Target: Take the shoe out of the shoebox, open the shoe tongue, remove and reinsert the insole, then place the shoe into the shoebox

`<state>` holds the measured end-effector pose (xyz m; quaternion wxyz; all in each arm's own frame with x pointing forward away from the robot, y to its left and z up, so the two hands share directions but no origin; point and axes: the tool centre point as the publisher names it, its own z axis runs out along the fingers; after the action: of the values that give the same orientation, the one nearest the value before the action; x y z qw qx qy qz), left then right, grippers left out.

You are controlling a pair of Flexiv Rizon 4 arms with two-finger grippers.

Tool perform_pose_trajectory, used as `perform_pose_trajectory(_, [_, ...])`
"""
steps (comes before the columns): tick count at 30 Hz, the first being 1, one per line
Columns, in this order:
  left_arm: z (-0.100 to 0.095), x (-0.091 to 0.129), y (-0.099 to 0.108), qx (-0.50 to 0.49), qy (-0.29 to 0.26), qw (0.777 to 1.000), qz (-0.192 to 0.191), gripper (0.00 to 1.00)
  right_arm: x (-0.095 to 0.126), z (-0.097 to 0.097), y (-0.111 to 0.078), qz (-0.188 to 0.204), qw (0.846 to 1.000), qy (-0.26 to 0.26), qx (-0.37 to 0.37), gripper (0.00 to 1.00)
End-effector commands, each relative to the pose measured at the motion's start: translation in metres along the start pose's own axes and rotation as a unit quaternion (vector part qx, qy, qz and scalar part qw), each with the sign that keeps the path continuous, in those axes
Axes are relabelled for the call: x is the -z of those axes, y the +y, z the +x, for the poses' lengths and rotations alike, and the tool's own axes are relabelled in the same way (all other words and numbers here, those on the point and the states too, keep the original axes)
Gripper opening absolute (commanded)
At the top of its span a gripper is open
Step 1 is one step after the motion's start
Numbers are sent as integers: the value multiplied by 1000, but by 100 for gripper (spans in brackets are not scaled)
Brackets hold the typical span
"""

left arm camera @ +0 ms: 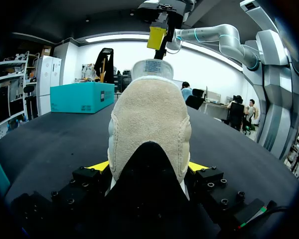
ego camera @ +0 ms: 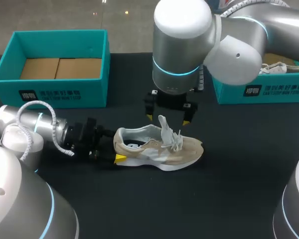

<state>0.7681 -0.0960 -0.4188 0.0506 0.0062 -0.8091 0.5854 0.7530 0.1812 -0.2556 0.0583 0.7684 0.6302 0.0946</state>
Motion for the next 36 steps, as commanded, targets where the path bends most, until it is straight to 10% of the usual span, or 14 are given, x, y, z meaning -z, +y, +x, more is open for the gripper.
perform_pose_trajectory(1, [0, 0, 0, 0, 0, 1000, 0, 0, 6, 13, -8, -36, 993, 13, 108, 100])
perform_pose_trajectory(7, [0, 0, 0, 0, 0, 1000, 0, 0, 15, 28, -11, -47, 979, 24, 199, 100])
perform_pose_trajectory(22, [0, 0, 0, 0, 0, 1000, 0, 0, 21, 28, -9, -51, 985, 55, 154, 100])
perform_pose_trajectory(36, [0, 0, 0, 0, 0, 1000, 0, 0, 33, 51, -13, -99, 841, -22, 531, 100])
